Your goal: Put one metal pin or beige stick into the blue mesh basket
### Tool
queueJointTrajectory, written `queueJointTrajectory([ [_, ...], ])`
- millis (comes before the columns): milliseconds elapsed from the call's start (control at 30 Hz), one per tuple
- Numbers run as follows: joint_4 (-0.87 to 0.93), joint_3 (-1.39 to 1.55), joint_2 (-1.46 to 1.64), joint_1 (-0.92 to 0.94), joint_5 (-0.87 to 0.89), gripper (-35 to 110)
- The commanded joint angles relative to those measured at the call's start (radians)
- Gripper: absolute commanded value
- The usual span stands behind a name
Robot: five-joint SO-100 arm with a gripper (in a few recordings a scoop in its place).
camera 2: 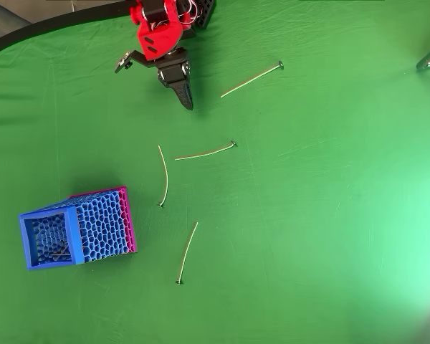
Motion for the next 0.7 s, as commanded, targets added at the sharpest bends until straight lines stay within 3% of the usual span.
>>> queueJointTrajectory([
  [0, 0.011, 0.005, 0.009, -0.009, -0.011, 1],
  [667, 0.008, 0.005, 0.009, -0.014, -0.017, 1],
])
